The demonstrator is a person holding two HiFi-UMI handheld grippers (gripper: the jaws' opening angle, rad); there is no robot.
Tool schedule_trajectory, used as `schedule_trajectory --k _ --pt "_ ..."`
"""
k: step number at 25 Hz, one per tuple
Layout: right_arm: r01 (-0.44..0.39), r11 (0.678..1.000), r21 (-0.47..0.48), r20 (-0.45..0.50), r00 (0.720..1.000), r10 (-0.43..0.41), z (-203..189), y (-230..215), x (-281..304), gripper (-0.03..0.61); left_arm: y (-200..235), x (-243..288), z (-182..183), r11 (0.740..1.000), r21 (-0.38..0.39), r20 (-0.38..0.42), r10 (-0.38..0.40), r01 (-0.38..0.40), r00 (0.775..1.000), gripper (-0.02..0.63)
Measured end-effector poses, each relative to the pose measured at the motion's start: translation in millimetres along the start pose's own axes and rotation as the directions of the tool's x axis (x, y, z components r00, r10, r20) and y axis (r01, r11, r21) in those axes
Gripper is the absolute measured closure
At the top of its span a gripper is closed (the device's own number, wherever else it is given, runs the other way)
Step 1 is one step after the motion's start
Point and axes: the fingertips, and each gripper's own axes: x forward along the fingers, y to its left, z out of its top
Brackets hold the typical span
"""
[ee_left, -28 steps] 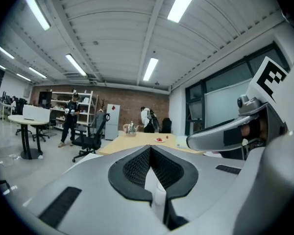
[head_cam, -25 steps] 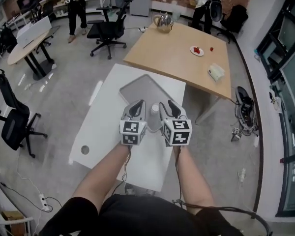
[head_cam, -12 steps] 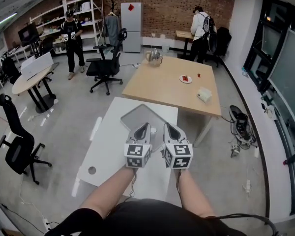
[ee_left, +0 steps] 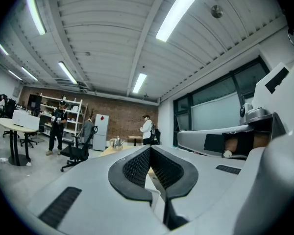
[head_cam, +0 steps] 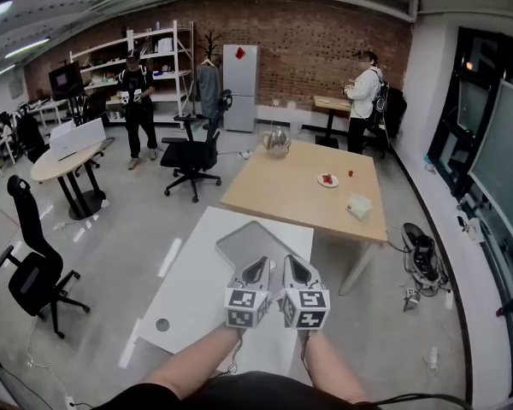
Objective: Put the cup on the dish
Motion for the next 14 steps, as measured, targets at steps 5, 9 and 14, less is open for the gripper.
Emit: schedule_trajectory --k 5,9,14 --pt "-0.010 1.000 0.000 -0.001 1.000 0.010 -4.6 3.7 -4.1 0.568 -0.4 -4.1 -6.6 1.000 -0.005 -0.005 0.004 -0.004 1.000 0.606" --pt "-0.020 1.000 0.002 -0.011 1.000 0.020 -6.9 5.5 -7.8 0.568 -5.5 -4.5 -10.0 1.000 -0.004 -0.012 -0.003 0.003 1.000 0.606" --pt "-0.027 1.000 -0.003 -0.014 1.000 0.027 -4.5 4.6 -4.4 0.568 -4.9 0.9 -3.9 1.000 -0.003 0.003 -0.005 0.005 1.000 0.606"
